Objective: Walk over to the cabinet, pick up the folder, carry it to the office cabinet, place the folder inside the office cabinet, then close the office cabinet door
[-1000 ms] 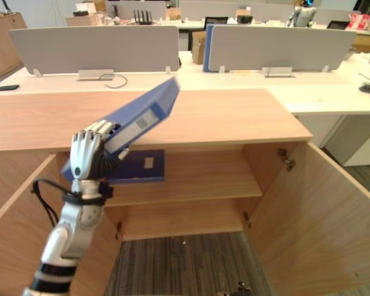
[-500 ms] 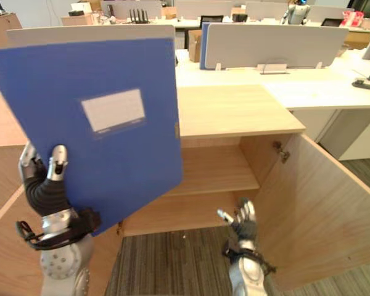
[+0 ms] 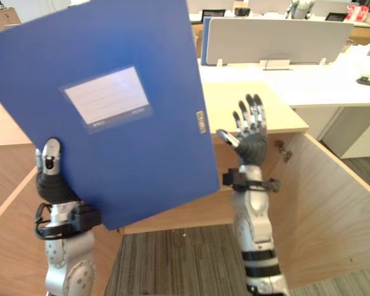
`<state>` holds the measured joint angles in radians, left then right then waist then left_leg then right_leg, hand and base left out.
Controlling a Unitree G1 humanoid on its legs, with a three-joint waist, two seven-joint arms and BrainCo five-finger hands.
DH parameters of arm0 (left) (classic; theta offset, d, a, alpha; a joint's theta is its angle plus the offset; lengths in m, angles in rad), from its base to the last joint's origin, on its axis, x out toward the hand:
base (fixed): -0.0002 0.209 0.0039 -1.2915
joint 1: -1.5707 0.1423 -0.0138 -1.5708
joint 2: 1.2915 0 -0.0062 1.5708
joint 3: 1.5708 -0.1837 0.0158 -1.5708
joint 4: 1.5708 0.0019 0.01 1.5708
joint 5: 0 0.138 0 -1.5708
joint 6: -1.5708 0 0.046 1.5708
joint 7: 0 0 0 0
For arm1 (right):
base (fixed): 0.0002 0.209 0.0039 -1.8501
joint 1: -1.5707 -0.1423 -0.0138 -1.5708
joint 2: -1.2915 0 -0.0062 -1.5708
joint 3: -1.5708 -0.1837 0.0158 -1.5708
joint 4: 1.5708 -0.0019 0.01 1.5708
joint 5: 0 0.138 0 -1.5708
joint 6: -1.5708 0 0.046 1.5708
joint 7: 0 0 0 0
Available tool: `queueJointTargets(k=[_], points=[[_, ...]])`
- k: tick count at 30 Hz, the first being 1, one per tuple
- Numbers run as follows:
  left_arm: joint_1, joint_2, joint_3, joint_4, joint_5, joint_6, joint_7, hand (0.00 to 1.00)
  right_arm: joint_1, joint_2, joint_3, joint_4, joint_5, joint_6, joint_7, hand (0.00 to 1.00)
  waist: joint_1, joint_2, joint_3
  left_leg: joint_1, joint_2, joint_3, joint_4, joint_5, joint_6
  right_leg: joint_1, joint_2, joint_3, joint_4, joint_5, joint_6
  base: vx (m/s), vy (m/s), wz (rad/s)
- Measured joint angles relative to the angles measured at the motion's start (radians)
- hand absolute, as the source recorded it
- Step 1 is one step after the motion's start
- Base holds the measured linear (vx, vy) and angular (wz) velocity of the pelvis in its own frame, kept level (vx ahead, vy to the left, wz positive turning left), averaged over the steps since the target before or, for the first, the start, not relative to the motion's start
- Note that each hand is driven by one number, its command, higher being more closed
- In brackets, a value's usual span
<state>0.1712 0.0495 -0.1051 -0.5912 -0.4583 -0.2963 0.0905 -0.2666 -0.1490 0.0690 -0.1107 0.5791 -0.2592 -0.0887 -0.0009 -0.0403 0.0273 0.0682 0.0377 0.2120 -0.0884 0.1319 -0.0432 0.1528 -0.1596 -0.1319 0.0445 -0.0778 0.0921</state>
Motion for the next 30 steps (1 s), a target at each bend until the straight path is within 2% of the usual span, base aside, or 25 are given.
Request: queueJointTargets(k=[5,10,17,24,27,30], points=[[-0.001,0.031,-0.001,0.03,-0.054,0.003,-0.005,1.0,-0.076,-0.05,0.078,0.079,0.211,0.001,0.068,0.0,0.008,0.007,0.004,0.0,0.0,-0.003,0.0,0.004,0.001,0.0,0.0,-0.003,0.005,0.0,0.0,-0.02,0.005,0.01],[-0.001,0.047,-0.006,0.031,-0.066,0.003,-0.007,1.0,-0.161,-0.1,0.125,0.126,0.302,0.001,0.098,0.0,0.014,0.023,0.015,0.001,0.0,-0.006,-0.001,0.013,0.003,-0.003,0.0,-0.003,0.015,-0.001,0.0,-0.04,0.008,0.02],[-0.001,0.073,-0.023,0.031,-0.067,-0.024,-0.007,1.0,-0.203,-0.168,0.173,0.127,0.383,0.0,0.141,0.0,0.018,0.025,0.015,-0.018,0.003,-0.008,-0.004,0.027,0.004,-0.029,0.001,-0.003,0.027,0.0,-0.001,-0.05,0.009,0.01],[0.0,0.08,-0.026,0.031,-0.067,-0.039,-0.007,1.0,-0.221,-0.215,0.195,0.127,0.375,0.004,0.149,0.0,0.019,0.024,0.014,-0.019,0.005,-0.013,-0.001,0.036,0.004,-0.031,0.003,-0.003,0.034,0.002,-0.004,-0.02,0.003,0.01],[0.0,0.083,-0.037,0.031,-0.06,-0.03,-0.007,1.0,-0.209,-0.218,0.155,0.127,0.303,0.022,0.148,0.0,0.016,0.025,0.014,-0.02,0.005,-0.014,-0.005,0.038,0.006,-0.031,0.004,-0.003,0.033,0.003,-0.005,-0.04,0.009,0.0],[0.002,0.108,-0.055,0.034,-0.022,-0.005,-0.031,1.0,-0.176,-0.219,0.09,0.124,0.176,0.038,0.13,0.0,0.016,0.025,0.014,-0.022,0.005,-0.015,-0.005,0.041,0.009,-0.032,0.003,-0.003,0.032,0.004,-0.007,-0.01,0.005,0.0]])
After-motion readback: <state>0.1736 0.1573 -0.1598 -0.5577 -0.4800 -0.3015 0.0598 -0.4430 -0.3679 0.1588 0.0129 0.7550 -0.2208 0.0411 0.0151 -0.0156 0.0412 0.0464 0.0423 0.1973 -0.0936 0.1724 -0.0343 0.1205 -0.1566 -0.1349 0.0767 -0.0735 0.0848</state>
